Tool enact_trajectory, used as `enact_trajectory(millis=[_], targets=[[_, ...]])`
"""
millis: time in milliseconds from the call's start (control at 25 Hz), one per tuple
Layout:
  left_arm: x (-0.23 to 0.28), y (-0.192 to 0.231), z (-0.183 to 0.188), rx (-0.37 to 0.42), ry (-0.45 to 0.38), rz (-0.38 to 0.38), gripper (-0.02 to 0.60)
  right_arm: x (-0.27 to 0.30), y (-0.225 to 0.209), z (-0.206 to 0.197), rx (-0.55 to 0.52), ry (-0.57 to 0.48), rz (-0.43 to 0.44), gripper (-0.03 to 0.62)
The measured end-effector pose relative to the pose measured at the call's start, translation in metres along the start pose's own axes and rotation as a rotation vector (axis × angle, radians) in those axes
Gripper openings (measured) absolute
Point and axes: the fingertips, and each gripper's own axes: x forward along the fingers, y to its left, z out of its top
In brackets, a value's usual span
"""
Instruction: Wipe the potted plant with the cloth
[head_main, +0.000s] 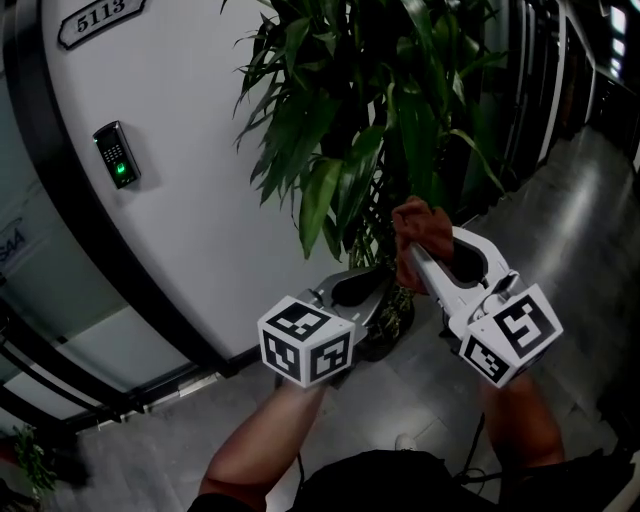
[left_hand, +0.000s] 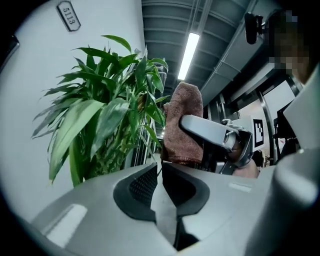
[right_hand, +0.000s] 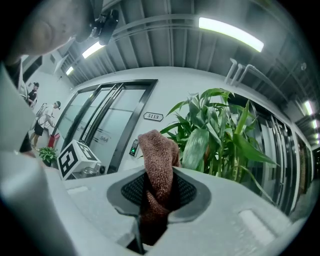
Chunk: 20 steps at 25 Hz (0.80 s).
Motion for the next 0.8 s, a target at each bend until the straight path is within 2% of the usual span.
enact_trajectory(millis=[240, 520, 680, 800], targets=[[-0.032, 0.023, -0.011, -0.018, 0.014, 0.062, 0.044, -0.010, 0.017, -0.026, 0.059, 0.033, -0.011, 0.075], [-0.063, 0.052, -0.005, -0.022, -0.018, 0.149, 0.055, -0.018, 0.039, -0.065, 0.169, 0.075, -0.022, 0.075], [-0.060, 0.070, 0.007, -0.016, -0.028, 0.182, 0.059, -0.020, 0.045, -0.067, 0.188, 0.073, -0.011, 0.075], [-0.052, 0.079, 0.014, -0.019, -0.025, 0.185, 0.092, -0.018, 0.046, -0.062, 0.176, 0.062, 0.004, 0.075]])
